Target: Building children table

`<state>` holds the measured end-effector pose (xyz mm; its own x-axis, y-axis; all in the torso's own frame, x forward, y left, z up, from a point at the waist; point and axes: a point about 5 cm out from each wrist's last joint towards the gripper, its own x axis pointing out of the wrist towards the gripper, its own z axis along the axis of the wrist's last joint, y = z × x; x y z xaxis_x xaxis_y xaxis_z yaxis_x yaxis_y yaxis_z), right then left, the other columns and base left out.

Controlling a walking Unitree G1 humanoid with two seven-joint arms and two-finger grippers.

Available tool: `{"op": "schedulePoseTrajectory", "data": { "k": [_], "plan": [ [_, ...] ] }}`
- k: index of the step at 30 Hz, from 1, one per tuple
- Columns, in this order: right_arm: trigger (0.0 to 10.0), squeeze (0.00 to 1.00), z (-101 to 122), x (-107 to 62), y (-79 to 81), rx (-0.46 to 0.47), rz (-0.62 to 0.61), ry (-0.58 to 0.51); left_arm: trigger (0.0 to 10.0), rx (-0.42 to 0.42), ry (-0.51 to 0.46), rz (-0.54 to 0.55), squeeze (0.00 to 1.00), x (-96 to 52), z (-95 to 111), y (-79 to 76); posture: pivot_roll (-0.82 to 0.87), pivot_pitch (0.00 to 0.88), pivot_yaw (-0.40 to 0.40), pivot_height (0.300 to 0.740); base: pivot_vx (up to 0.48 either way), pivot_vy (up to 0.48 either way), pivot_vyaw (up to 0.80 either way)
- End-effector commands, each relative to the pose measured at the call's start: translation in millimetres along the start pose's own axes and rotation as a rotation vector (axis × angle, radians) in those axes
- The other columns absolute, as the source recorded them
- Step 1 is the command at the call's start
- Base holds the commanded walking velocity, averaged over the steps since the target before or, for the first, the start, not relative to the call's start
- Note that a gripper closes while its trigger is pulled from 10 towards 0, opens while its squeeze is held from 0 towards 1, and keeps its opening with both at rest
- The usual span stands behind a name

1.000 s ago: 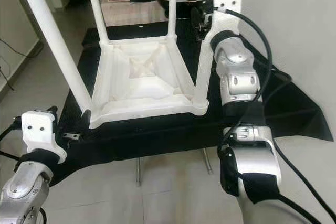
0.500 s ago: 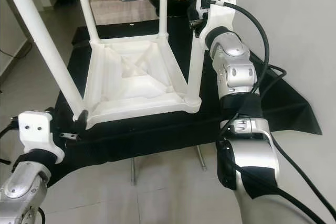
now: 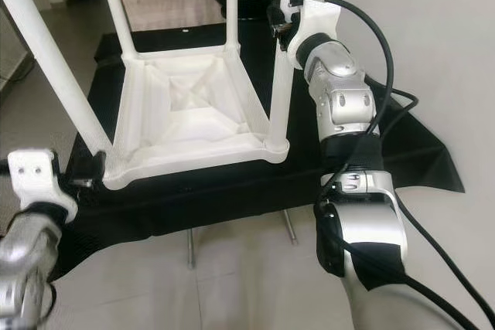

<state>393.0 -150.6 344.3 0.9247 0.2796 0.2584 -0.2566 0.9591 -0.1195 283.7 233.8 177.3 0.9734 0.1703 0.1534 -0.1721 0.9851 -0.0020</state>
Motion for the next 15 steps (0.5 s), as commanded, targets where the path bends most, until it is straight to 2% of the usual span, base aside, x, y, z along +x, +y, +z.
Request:
{"op": "schedulePoseTrajectory", "data": {
  "k": [1,2,3,5,6,10,15],
  "plan": [
    [0.0,0.0,-23,0.5,17.1,0.007,0.087,0.104,10.0,0.001,0.02,0.012,1.0,3.8,-5,6.4,0.02,0.131,-0.021,0.74,0.0,0.0,0.0],
    [0.0,0.0,-23,0.2,17.5,0.009,0.089,0.104,10.0,0.002,0.021,0.014,1.0,8.1,-5,7.9,0.02,0.132,-0.021,0.74,0.0,0.0,0.0],
    [0.0,0.0,-22,-0.3,18.2,0.011,0.092,0.102,10.0,-0.009,0.02,-0.006,0.34,15.1,-6,8.4,0.01,0.139,-0.021,0.74,0.0,0.0,0.0],
    [0.0,0.0,-21,-0.6,18.7,0.014,0.094,0.101,10.0,-0.02,0.017,-0.022,0.34,20.0,-7,8.5,0.01,0.139,-0.021,0.74,0.0,0.0,0.0],
    [0.0,0.0,-19,-1.4,19.8,0.016,0.099,0.098,10.0,-0.04,0.01,-0.048,0.0,27.9,-7,8.0,0.0,0.146,-0.02,0.74,0.0,0.0,0.0],
    [0.0,0.0,-16,-3.4,22.1,0.019,0.113,0.095,10.0,-0.07,0.031,-0.143,0.0,39.2,-9,-1.8,-0.01,0.164,-0.015,0.74,0.0,0.0,0.0],
    [0.0,0.0,-12,-6.5,24.9,0.022,0.125,0.095,10.0,-0.064,0.044,-0.185,0.0,44.4,-12,-9.9,-0.02,0.189,-0.008,0.74,0.0,0.0,0.0]
  ]
}}
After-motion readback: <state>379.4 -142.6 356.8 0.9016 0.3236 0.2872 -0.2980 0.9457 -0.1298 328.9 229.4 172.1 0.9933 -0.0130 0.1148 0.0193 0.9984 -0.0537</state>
